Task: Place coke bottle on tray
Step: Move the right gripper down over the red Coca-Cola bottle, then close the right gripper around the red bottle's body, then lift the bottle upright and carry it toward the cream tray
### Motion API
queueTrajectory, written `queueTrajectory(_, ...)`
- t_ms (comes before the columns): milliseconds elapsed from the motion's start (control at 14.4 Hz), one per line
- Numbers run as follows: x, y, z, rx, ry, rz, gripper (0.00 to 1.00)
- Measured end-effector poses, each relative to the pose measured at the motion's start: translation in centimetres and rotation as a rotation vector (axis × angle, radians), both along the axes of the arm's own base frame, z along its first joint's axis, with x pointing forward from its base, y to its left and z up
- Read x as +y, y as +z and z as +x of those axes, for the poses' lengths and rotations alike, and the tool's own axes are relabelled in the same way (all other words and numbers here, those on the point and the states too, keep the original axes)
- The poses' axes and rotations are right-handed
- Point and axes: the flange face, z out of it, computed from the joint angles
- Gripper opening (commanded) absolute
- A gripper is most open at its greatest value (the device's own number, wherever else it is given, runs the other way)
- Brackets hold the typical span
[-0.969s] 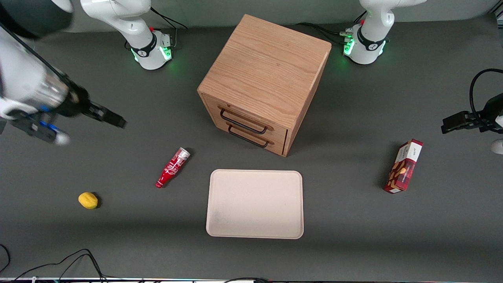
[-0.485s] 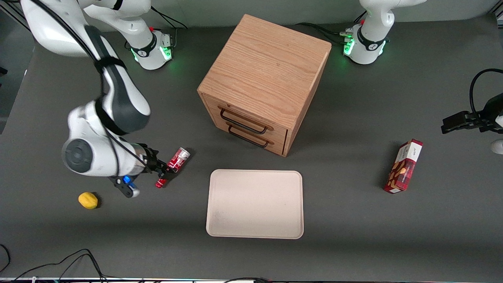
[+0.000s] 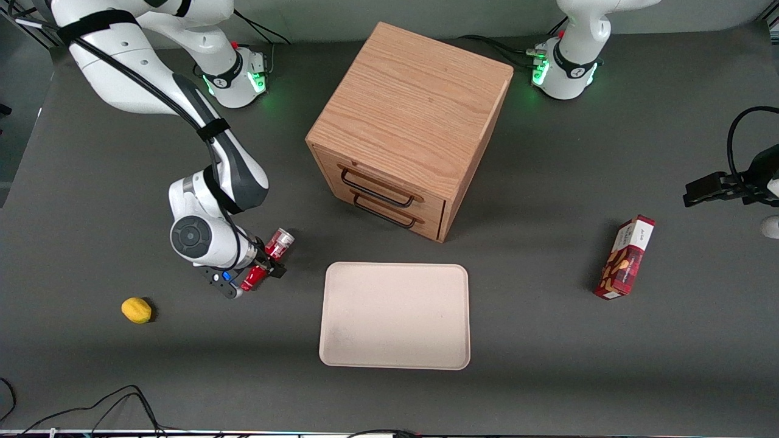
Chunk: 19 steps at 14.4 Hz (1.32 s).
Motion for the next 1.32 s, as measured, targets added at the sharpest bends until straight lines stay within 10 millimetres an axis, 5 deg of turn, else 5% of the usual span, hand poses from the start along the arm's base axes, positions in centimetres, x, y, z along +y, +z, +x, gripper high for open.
queueTrajectory(485,-1.1,-3.4,-1.6,-0.049,-0.008,0.017,1.0)
queueTrajectory(554,-1.2,-4.1,-1.9,-0.05,-0.009,0.02,0.87)
queueTrajectory(692,-1.4,-5.2,-2.3,-0.044,-0.01,0.019,0.0)
queueTrajectory(1315,-1.7,-5.0,-1.8,-0.06,0.033,0.007,0.0)
